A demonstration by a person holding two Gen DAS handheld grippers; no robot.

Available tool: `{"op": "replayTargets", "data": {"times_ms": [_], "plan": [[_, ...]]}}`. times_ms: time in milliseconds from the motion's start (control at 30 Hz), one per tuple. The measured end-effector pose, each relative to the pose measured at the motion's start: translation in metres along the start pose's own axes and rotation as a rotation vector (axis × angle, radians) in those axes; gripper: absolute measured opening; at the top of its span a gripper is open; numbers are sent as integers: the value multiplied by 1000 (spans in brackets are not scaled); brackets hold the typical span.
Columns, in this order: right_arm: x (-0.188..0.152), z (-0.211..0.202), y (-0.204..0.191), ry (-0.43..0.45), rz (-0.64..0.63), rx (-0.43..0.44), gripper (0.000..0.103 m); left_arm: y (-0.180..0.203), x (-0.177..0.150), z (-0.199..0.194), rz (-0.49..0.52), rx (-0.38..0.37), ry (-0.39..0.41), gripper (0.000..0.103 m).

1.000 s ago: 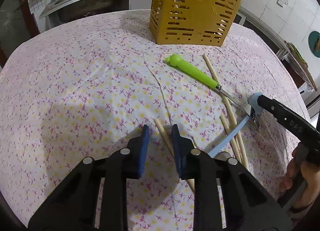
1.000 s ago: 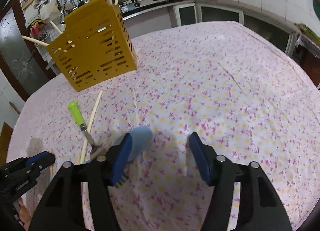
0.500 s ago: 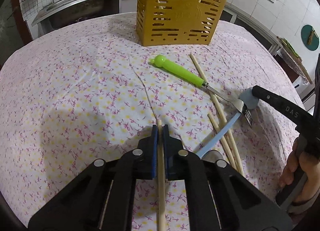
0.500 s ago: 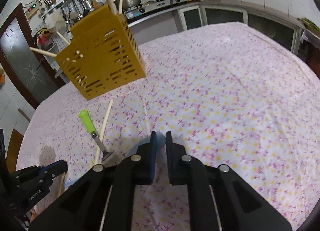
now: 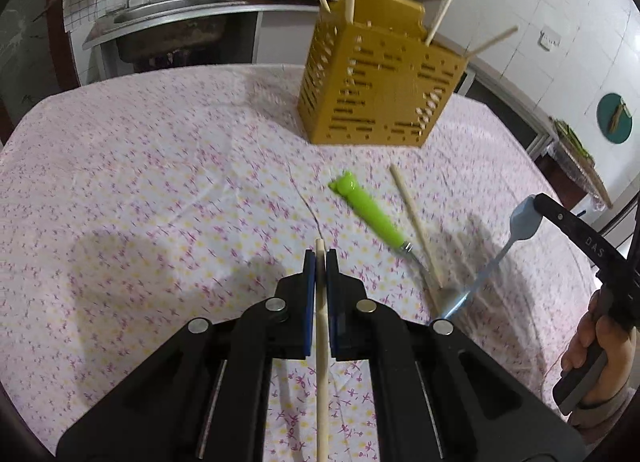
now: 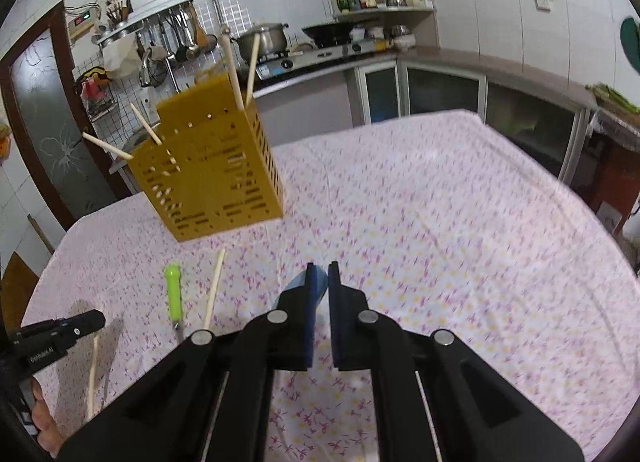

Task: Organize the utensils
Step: 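Lift the chopstick and blue spoon and carry both toward the yellow holder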

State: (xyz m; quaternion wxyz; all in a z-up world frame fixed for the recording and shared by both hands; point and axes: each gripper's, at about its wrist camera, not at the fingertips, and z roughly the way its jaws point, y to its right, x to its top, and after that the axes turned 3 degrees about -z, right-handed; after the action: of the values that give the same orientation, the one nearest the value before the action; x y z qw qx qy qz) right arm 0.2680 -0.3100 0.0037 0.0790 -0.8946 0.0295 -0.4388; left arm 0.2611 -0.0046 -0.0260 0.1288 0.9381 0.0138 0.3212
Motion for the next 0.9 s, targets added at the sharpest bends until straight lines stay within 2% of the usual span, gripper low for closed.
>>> {"op": "replayTargets", "data": {"times_ms": [467, 900], "plan": [[28, -56, -8, 149, -79, -26, 3, 6, 22, -56, 4, -35, 142, 4], [46, -87, -23, 236, -140, -37, 3, 17, 44, -90, 42, -44, 265, 4]]}}
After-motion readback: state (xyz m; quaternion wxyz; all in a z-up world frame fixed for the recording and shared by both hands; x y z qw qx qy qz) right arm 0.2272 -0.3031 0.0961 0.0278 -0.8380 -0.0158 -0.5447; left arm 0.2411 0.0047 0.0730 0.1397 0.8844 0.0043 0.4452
